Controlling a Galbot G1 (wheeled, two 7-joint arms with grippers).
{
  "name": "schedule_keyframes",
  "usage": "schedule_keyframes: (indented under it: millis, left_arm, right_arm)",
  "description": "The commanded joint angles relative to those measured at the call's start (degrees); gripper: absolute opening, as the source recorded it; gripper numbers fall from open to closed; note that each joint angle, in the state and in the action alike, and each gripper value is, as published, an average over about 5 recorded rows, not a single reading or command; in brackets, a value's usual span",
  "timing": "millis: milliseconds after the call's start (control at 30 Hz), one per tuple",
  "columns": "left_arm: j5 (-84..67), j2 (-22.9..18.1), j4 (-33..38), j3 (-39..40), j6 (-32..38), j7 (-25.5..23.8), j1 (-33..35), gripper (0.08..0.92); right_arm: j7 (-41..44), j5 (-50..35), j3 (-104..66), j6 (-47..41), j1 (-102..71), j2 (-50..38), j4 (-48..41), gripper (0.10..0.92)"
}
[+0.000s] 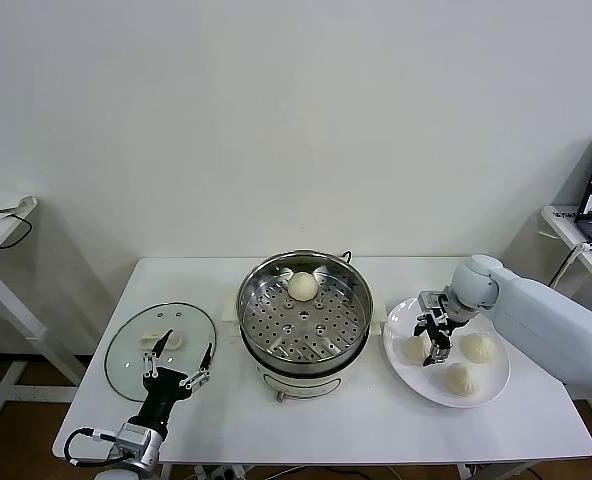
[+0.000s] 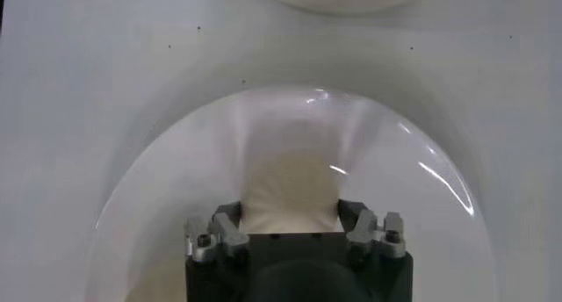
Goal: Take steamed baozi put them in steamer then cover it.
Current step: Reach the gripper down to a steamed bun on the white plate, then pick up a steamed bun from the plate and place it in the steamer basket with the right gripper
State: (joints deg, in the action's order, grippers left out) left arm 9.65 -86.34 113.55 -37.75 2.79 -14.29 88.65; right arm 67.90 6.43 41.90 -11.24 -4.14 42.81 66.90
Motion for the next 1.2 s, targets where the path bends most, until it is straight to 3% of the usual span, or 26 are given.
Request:
schedule_keyframes:
  millis: [33,333,700,900,1200]
  left_arm:
    - [0.0,0.0,0.1,0.1,-0.1,0.0,0.0,0.823]
    - [0.0,0.1,0.7,-0.2,-0.2,0.1,0.2,0.823]
    - [0.2,0.2,1.6,0.1,0.0,0.0,0.4,0.823]
    - [0.4,0.5,2.4,0.7,-0.3,0.5,0.3,0.823]
    - [0.3,0.6,2.8,0.1,0.1,0.4,0.3,0.823]
  right_arm:
    - [0.1,-0.1,-0.2,0.2,0.3,-0.2,0.3,0.704]
    - [1.3,-9.3,8.2,-2.2,10.5,-7.2,6.9,0.704]
    - [2.0,-24.8,28.1,-7.8,38.5,-17.8,22.7,0.704]
    - [0.5,-33.1,39.8,-12.1,54.3,-14.5,28.0,0.704]
    - [-4.7,-41.9,43.4,-20.5,61.4,-0.2,31.0,0.704]
